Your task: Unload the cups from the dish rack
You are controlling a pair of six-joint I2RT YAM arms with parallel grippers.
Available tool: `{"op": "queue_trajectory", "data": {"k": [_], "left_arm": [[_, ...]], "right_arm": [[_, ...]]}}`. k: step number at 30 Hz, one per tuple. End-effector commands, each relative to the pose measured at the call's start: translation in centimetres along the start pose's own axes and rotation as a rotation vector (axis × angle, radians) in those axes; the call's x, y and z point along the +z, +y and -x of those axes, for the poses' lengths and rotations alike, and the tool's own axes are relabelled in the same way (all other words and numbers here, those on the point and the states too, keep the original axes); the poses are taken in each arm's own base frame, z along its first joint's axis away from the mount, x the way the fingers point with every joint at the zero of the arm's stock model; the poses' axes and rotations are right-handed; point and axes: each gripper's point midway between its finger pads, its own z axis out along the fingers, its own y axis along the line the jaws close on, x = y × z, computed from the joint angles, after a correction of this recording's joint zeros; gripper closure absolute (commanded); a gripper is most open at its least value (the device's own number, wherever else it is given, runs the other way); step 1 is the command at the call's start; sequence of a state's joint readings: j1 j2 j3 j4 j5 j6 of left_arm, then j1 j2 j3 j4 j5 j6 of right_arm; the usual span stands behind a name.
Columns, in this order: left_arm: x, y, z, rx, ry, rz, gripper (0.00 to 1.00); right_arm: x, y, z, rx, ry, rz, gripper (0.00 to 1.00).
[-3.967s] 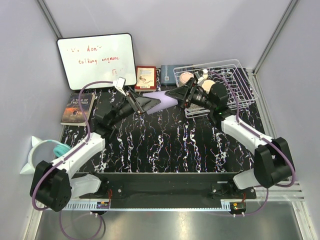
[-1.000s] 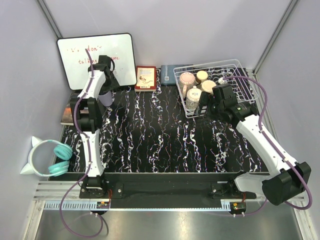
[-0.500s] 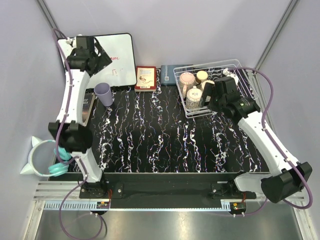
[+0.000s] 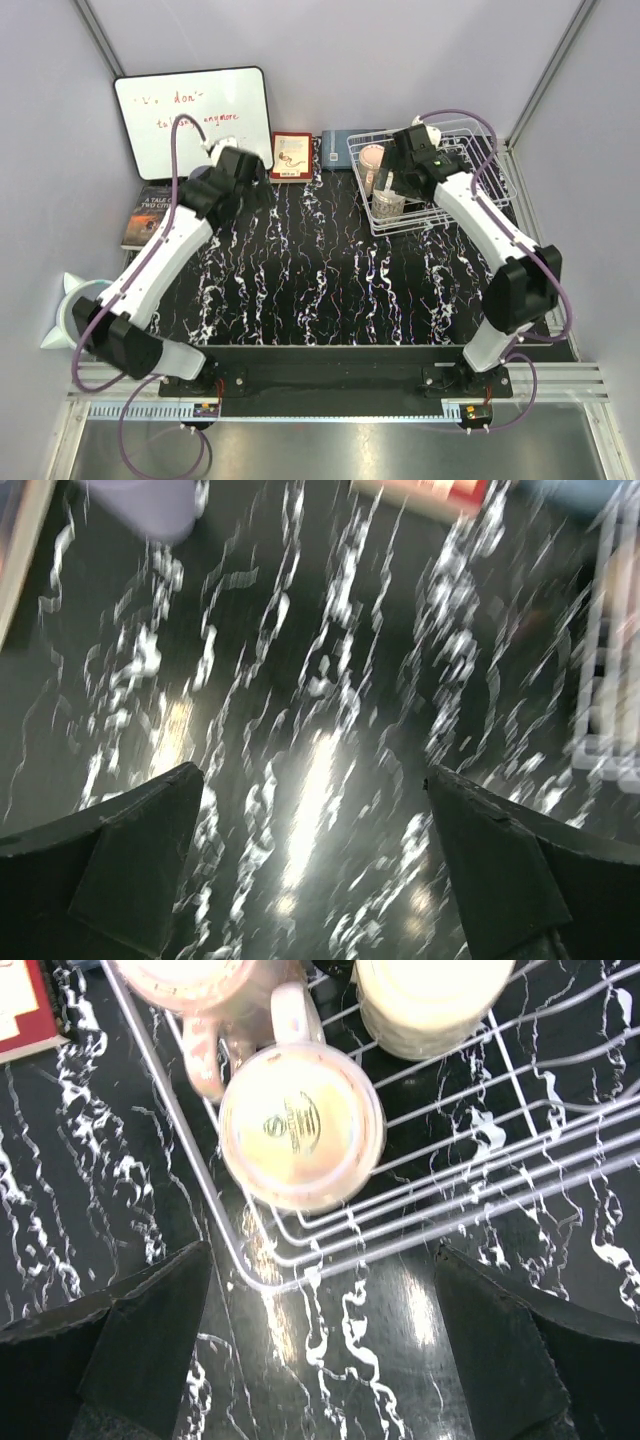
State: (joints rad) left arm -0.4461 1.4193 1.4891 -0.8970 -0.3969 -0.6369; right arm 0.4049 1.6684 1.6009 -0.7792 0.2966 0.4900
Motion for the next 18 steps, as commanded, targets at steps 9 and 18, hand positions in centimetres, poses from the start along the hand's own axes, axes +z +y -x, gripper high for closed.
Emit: {"op": "queue_trajectory", "data": {"k": [9, 18], "left_arm": [[-5.6, 2.7, -4.8, -0.021, -0.047, -0.150, 0.01], [-4.2, 2.7, -7.0, 0.016, 0.013, -0.141, 0.01]], "right_arm": [[6.0, -1.6, 6.9, 0.186, -0.026, -0.024, 0.00], [6.2, 3.2, 2.0, -0.035, 0.045, 0.054, 0.00]]}}
